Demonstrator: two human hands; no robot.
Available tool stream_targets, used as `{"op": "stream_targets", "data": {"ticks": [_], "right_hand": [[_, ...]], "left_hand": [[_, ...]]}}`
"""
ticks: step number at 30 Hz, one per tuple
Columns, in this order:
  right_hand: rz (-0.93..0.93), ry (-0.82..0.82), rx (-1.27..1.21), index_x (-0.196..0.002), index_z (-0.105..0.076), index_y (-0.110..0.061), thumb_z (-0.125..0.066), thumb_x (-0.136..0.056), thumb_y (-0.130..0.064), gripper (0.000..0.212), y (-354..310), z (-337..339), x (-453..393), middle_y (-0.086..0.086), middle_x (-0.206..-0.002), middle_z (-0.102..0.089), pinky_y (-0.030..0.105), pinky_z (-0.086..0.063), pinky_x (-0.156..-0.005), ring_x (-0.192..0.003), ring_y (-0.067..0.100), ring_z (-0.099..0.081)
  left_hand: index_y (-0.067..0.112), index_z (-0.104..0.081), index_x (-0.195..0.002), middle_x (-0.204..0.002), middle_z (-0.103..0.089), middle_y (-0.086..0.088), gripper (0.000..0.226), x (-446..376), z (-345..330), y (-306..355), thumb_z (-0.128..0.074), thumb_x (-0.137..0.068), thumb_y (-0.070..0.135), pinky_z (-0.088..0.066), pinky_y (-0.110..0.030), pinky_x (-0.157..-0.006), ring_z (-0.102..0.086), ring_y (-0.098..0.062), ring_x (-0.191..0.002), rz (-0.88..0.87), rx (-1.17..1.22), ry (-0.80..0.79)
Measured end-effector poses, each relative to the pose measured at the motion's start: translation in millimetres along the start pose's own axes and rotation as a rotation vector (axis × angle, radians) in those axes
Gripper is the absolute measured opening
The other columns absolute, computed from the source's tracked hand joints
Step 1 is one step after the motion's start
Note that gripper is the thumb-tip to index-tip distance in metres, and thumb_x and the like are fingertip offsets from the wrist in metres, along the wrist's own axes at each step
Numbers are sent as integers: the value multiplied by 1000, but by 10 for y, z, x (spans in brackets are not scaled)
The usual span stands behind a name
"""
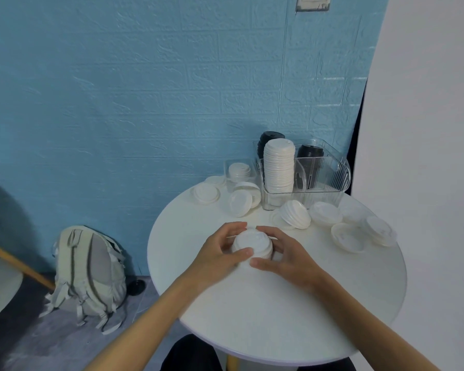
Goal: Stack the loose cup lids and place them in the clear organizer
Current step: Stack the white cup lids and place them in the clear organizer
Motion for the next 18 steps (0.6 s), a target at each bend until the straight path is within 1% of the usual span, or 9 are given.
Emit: {"op": "stream_targets", "data": {"ticks": [2,4,6,7,9,10,14,16,18], "right_hand": [[-2,20,7,-134,-55,-25,-93,-73,-19,72,16,-2,-10,-6,-124,-71,39,-53,-105,-116,7,-67],[-3,30,13,-134,-55,-25,-93,-71,-18,74,25,-3,-18,-8,-125,-70,36,-51,-106,-116,4,-66],[-2,31,25,-134,-55,-26,-94,-70,-20,75,30,-2,-27,-10,-126,-69,33,-50,-107,-117,2,-65],[-3,32,31,-134,-56,-27,-95,-69,-23,76,30,0,-28,-11,-127,-69,33,-49,-108,-118,2,-65],[-1,36,48,-135,-56,-27,-95,-68,-26,78,32,-3,-35,-12,-128,-68,33,-49,-108,-118,1,-64],[-2,39,52,-135,-56,-27,-95,-68,-27,78,34,-3,-39,-12,-128,-68,33,-49,-109,-118,1,-64],[-2,47,63,-135,-56,-27,-95,-68,-28,77,29,-1,-38,-11,-129,-68,30,-49,-108,-119,2,-63],[2,50,61,-135,-56,-27,-95,-69,-27,76,29,0,-34,-11,-130,-68,28,-49,-107,-119,2,-63],[5,52,61,-135,-56,-26,-95,-70,-25,76,33,-1,-33,-12,-130,-67,27,-49,-107,-119,0,-63]], "left_hand": [[23,-64,-129,-126,-68,-4,50,-82,2,53,-82,-83,19,-56,-24,-86,-70,-14,-107,65,193,25],[24,-64,-127,-128,-66,-9,40,-213,20,61,-78,-89,19,-58,-25,-87,-70,-17,-105,102,240,123],[34,-64,-122,-125,-67,1,44,-394,48,-11,-85,-83,30,-57,-32,-95,-67,-16,-108,66,70,284],[36,-62,-121,-124,-66,6,48,-469,53,-34,-87,-80,34,-55,-31,-95,-65,-12,-108,43,-31,349],[35,-57,-121,-128,-62,6,53,-606,54,-61,-88,-78,36,-49,-26,-92,-60,-10,-108,15,-146,430],[37,-54,-121,-131,-59,3,55,-677,59,-74,-88,-77,39,-48,-27,-93,-59,-13,-110,17,-169,456],[42,-45,-133,-140,-48,-1,82,-895,47,-103,-89,-65,59,-46,-43,-106,-50,-21,-127,65,-282,493],[42,-41,-139,-143,-48,0,95,-964,19,-111,-89,-59,64,-44,-45,-107,-47,-22,-132,105,-326,487],[42,-41,-140,-142,-52,0,98,-1028,11,-107,-89,-58,65,-45,-46,-107,-49,-23,-132,120,-342,482]]}}
Point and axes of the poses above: each hand's wrist, its own x-axis away from the middle knuckle, its own z-axis out of the back of the hand, y = z × x, the point moved 3 cm from there along -x, towards the middle knuckle
